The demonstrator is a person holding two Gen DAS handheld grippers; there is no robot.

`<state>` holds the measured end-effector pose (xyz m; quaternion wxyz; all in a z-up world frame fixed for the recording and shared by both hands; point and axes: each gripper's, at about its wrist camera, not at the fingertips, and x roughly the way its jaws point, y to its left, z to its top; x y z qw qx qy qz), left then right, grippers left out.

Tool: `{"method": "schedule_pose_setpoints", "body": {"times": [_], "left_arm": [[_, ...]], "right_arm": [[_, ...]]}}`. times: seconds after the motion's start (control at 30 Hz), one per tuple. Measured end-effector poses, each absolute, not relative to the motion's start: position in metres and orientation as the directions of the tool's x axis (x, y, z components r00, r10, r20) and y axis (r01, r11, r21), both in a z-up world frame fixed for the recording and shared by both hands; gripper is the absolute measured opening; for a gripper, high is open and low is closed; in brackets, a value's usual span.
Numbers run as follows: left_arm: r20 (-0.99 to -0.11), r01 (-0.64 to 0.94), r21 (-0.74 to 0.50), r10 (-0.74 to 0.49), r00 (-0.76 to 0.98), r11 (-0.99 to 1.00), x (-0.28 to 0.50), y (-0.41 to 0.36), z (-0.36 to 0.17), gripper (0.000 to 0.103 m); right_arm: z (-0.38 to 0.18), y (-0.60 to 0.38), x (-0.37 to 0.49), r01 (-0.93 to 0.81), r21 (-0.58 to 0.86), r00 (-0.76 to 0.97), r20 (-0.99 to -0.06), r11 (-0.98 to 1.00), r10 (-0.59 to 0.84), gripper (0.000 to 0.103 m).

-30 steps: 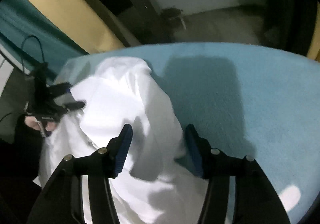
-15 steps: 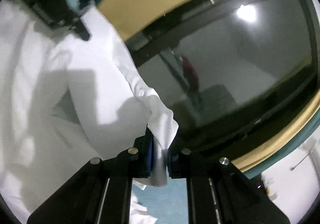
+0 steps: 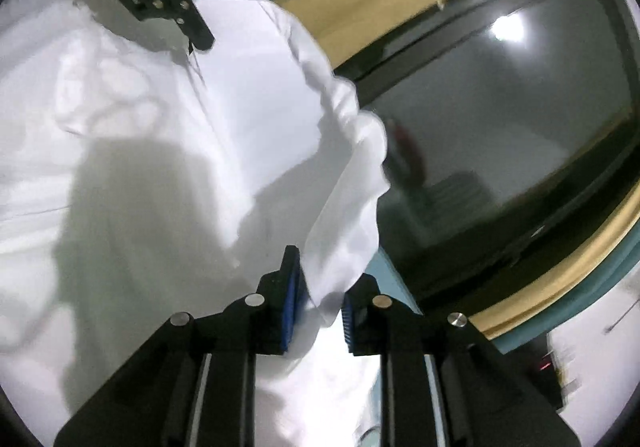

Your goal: Fold large clothes

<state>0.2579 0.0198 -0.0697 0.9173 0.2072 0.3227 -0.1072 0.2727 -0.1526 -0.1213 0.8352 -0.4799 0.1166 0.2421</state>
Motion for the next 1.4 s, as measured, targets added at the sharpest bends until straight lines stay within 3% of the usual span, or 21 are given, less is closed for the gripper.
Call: {"method": "schedule_pose_setpoints", "body": {"times": [0.3,0.4,0.53,0.6,0.63,0.67,0.73,0.83,0.93,0.97,1.0,1.03,1.4], "left_arm": [[-0.674,0.36,0.176,-0.154,0.722,0.916,0.196,0.032,-0.069,0.023],[-0.687,0.345,0.077,-0.201,0.698,0.935,0.181,0.045,-0.067,0.023],[-0.678,0.32,-0.029,-0.254,0.69,0.947,0.175,0.054,-0.062,0.023],[-0.67,0.306,-0.083,-0.281,0.687,0.948,0.175,0.058,-0.061,0.029],[-0.667,0.299,-0.104,-0.29,0.687,0.949,0.176,0.059,-0.06,0.039],[-0.66,0.292,-0.121,-0.296,0.69,0.949,0.178,0.06,-0.059,0.043],[-0.654,0.283,-0.132,-0.298,0.696,0.95,0.184,0.059,-0.058,0.044],[-0.649,0.286,-0.146,-0.31,0.695,0.947,0.193,0.053,-0.056,0.044],[-0.655,0.284,-0.136,-0.301,0.693,0.949,0.203,0.047,-0.055,0.044],[-0.659,0.283,-0.132,-0.297,0.691,0.95,0.205,0.044,-0.056,0.044],[-0.663,0.287,-0.132,-0.3,0.686,0.949,0.208,0.043,-0.056,0.044],[-0.668,0.29,-0.133,-0.302,0.68,0.948,0.211,0.041,-0.056,0.044],[-0.667,0.355,-0.147,-0.357,0.654,0.923,0.234,0.017,-0.055,0.044]], "right_arm": [[-0.115,-0.178,0.255,-0.637,-0.628,0.765,-0.59,0.447,0.26,0.02],[-0.1,-0.192,0.25,-0.697,-0.51,0.692,-0.662,0.504,0.287,0.022],[-0.063,-0.205,0.246,-0.741,-0.306,0.611,-0.677,0.598,0.411,0.023],[-0.046,-0.198,0.245,-0.765,-0.171,0.561,-0.652,0.621,0.511,0.027],[-0.044,-0.198,0.244,-0.768,-0.134,0.552,-0.634,0.626,0.542,0.036],[-0.04,-0.194,0.247,-0.764,-0.099,0.552,-0.61,0.637,0.568,0.05],[-0.034,-0.174,0.249,-0.749,-0.041,0.557,-0.58,0.661,0.595,0.063],[-0.035,-0.145,0.252,-0.756,0.052,0.516,-0.566,0.652,0.643,0.063],[-0.06,-0.112,0.277,-0.729,0.051,0.493,-0.653,0.683,0.575,0.063],[-0.071,-0.104,0.283,-0.717,0.046,0.483,-0.687,0.696,0.543,0.058],[-0.081,-0.104,0.291,-0.72,0.06,0.456,-0.711,0.692,0.536,0.044],[-0.089,-0.101,0.292,-0.735,0.091,0.406,-0.734,0.672,0.544,0.005],[-0.09,-0.151,0.208,-0.869,-0.121,0.393,-0.76,0.48,0.518,0.003]]}}
